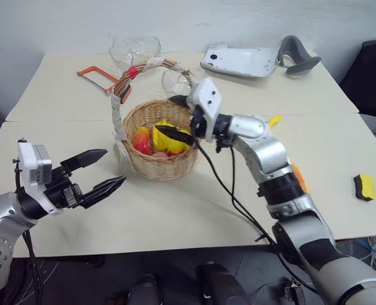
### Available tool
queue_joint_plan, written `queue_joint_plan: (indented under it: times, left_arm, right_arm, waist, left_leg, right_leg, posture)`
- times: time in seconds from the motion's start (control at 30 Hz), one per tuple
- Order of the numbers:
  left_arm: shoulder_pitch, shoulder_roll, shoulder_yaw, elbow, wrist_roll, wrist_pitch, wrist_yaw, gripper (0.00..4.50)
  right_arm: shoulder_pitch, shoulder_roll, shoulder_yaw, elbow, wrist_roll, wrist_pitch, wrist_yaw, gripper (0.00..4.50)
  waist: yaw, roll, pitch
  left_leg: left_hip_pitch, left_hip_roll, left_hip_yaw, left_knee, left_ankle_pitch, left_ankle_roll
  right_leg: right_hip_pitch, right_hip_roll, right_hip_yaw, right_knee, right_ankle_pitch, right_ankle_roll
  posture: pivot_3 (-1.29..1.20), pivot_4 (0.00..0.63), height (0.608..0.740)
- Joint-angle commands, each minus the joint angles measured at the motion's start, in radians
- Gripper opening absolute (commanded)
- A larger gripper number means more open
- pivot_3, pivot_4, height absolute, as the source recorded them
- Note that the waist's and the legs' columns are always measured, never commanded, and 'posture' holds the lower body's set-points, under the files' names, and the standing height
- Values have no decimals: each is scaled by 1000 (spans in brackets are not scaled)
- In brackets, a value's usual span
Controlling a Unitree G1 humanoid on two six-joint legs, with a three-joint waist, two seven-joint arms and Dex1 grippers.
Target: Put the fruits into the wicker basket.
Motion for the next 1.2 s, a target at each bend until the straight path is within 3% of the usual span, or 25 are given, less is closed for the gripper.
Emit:
queue_joint_plan:
  times: [0.03, 0.17, 0.33, 0.5, 0.63, 0.73, 0.8, 0.87, 0.97, 1.2]
  left_arm:
    - [-46, 22, -36, 0, -15, -8, -30, 4500]
    - [-87, 39, -116, 22, 19, -18, -79, 4500]
    - [-130, 124, -294, 116, 173, -118, -270, 4500]
    - [-217, 53, -394, 155, 167, -127, -298, 4500]
    - [-217, -16, -484, 136, 222, -168, -301, 4500]
    - [-220, -53, -478, 129, 194, -148, -276, 4500]
    - [-213, -80, -461, 130, 154, -117, -253, 4500]
    - [-195, -81, -469, 121, 161, -117, -258, 4500]
    - [-189, -98, -474, 117, 187, -147, -240, 4500]
    - [-141, -103, -467, 71, 210, -172, -203, 4500]
  right_arm:
    - [148, -121, -117, -300, 152, 102, 65, 4486]
    - [441, -302, -294, -466, 197, 68, 118, 4486]
    - [871, -398, -652, -547, 198, 39, 114, 4486]
    - [1259, -362, -861, -575, 139, -59, 146, 4486]
    - [1460, -227, -946, -592, 148, -117, 83, 4486]
    - [1465, -193, -956, -615, 196, -102, 26, 4486]
    - [1441, -246, -918, -658, 181, 6, -34, 4486]
    - [1334, -343, -846, -694, 167, 193, -135, 4486]
    - [1070, -427, -755, -676, 323, 492, -257, 4486]
    - [774, -531, -483, -424, 196, 606, -316, 4486]
  waist:
    - [11, 0, 0]
    - [23, 0, 0]
    - [21, 0, 0]
    - [23, 1, 0]
    - [19, 0, -1]
    - [8, -1, -1]
    - [7, 0, -1]
    - [5, 0, -1]
    - [3, 0, -1]
    - [48, 1, -1]
  left_leg:
    - [0, 0, 0, 0, 0, 0]
    - [-1, 0, 0, 0, -1, 1]
    - [3, -2, 3, 0, 0, 2]
    - [8, -2, 3, 0, 0, 3]
    - [9, -2, 2, -1, -1, 5]
    - [10, -2, 4, 0, -1, 5]
    - [10, -2, 4, 0, -1, 5]
    - [12, -2, 4, 0, 0, 5]
    - [11, -2, 4, 1, 1, 3]
    - [4, -2, -3, 0, 2, 3]
  right_leg:
    - [0, 0, 0, 0, 0, 0]
    - [2, 0, 0, -5, 0, 1]
    - [9, 1, 3, -12, -1, 0]
    - [15, 2, 3, -13, -1, -1]
    - [16, 2, 3, -12, 0, 0]
    - [16, 2, 5, -11, 0, 0]
    - [17, 2, 5, -11, 1, 0]
    - [17, 2, 6, -10, 1, 0]
    - [16, 2, 6, -10, 2, -1]
    - [13, 4, 6, -13, -2, 0]
  posture:
    - [0, 150, 740]
    - [0, 150, 740]
    - [0, 150, 740]
    - [0, 150, 740]
    - [0, 150, 740]
    - [0, 150, 740]
    - [0, 150, 740]
    - [0, 150, 740]
    - [0, 150, 740]
    - [0, 150, 740]
